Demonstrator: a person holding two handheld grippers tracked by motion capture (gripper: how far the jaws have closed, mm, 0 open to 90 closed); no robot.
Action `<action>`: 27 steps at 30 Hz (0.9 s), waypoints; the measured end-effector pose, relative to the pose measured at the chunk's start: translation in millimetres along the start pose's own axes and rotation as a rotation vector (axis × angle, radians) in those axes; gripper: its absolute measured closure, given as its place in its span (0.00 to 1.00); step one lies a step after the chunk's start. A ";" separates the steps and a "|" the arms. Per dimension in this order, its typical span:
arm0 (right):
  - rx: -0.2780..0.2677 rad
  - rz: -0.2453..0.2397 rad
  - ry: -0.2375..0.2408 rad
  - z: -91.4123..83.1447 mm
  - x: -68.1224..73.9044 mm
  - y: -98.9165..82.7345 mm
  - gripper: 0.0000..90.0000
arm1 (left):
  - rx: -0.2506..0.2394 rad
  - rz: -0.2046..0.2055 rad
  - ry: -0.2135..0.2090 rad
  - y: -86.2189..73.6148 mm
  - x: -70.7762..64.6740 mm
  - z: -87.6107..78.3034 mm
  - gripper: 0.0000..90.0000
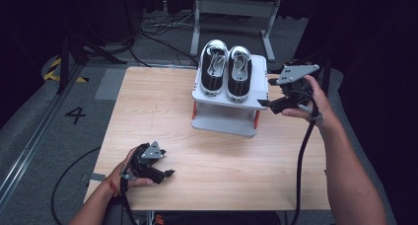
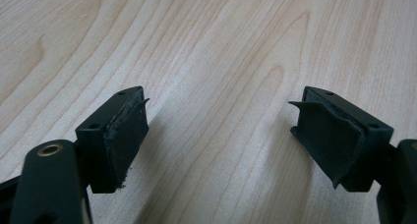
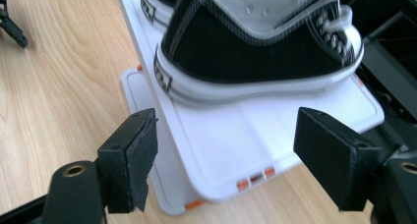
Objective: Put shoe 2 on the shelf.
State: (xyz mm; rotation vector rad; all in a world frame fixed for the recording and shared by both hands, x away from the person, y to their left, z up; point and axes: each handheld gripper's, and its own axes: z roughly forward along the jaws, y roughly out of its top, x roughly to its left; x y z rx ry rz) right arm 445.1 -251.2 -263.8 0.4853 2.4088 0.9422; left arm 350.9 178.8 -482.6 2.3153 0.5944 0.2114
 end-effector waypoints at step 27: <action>0.115 0.131 -0.099 -4.8 33.0 -125.7 0.27 | 0.001 0.003 0.001 0.1 0.2 0.1 0.22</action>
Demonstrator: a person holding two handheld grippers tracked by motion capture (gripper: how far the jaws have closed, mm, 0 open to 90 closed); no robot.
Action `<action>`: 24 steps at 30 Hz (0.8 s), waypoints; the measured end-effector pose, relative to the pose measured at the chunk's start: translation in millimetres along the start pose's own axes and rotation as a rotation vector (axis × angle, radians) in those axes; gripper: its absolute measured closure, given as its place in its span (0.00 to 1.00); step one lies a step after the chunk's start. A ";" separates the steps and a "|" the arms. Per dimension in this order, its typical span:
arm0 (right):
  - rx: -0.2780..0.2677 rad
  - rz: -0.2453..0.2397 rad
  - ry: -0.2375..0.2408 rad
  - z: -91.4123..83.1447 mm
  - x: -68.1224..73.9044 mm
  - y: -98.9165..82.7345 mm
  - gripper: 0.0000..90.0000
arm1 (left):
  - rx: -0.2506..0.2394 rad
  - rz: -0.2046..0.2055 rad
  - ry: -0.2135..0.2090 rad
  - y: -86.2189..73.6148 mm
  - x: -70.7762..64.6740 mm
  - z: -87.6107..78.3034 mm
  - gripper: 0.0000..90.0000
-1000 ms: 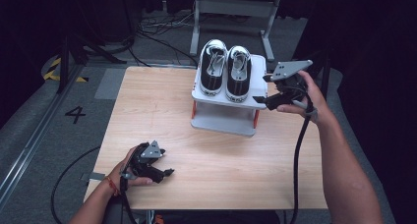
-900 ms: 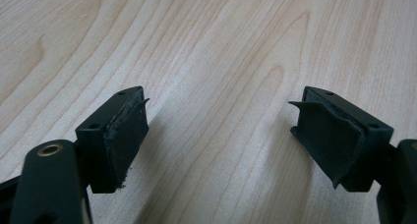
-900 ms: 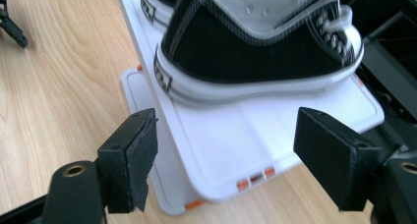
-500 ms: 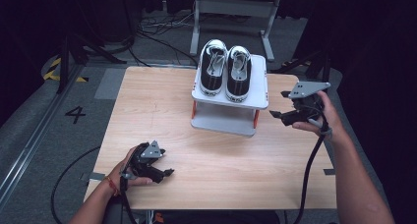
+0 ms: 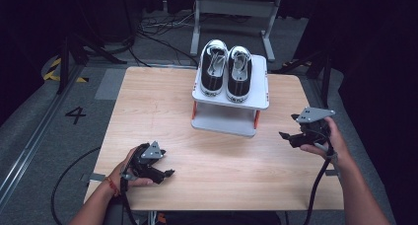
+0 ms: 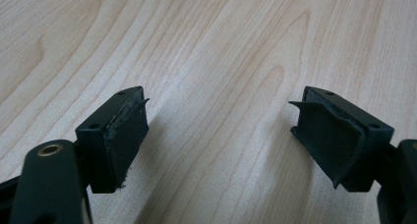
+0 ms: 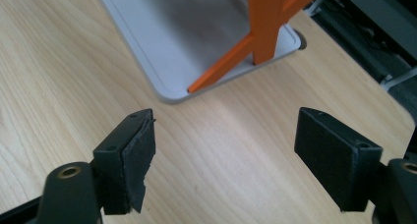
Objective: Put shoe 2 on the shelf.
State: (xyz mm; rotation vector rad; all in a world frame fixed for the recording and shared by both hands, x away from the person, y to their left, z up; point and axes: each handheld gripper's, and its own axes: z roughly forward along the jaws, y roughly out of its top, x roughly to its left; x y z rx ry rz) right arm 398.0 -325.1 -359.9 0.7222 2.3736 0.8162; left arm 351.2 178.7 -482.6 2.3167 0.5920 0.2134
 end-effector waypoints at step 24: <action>0.010 0.244 0.008 20.5 28.9 -126.0 0.25 | 0.002 -0.005 0.004 0.1 -0.7 -0.1 0.22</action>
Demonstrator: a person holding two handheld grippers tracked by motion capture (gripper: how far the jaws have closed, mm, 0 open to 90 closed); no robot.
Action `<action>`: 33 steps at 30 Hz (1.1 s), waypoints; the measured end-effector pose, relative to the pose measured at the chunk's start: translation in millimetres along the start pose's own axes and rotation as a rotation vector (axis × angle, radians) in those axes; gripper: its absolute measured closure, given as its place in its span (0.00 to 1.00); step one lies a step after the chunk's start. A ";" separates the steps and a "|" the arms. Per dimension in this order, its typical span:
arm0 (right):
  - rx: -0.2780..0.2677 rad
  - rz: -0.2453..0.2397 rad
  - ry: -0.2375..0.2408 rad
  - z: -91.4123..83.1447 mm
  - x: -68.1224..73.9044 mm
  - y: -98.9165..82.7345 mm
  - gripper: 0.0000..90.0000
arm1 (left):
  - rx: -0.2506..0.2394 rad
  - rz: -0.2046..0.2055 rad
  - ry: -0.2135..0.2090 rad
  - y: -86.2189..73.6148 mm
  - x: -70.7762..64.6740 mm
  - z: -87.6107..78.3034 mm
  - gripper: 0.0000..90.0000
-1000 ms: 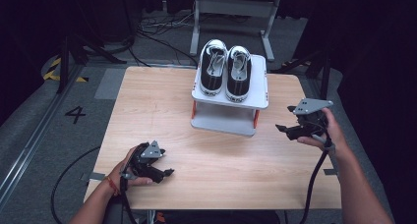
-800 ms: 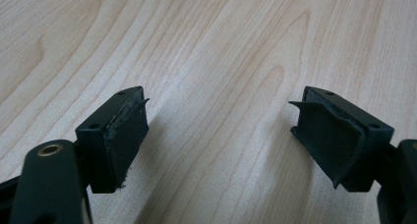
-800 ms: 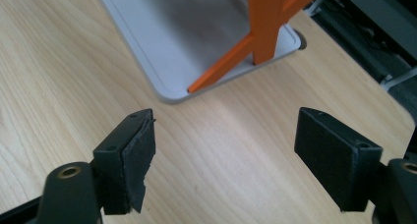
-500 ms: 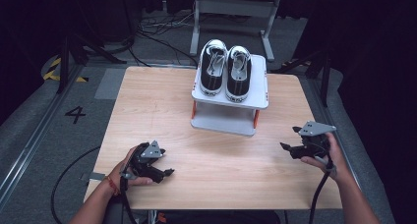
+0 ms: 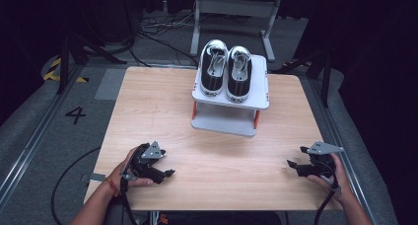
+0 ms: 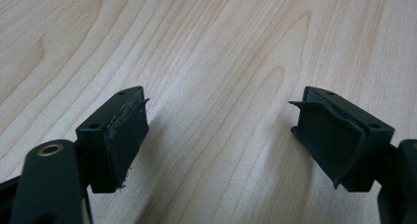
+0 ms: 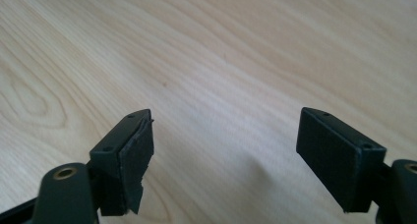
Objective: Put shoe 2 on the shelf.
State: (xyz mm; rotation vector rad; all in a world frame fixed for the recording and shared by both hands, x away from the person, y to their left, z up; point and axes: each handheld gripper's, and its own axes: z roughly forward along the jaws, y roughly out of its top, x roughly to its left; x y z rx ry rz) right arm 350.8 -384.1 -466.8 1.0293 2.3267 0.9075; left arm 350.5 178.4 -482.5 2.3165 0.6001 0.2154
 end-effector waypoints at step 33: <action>-0.021 0.133 0.041 -4.5 -7.8 -34.9 0.16 | 0.003 0.007 -0.010 2.4 1.5 2.5 0.20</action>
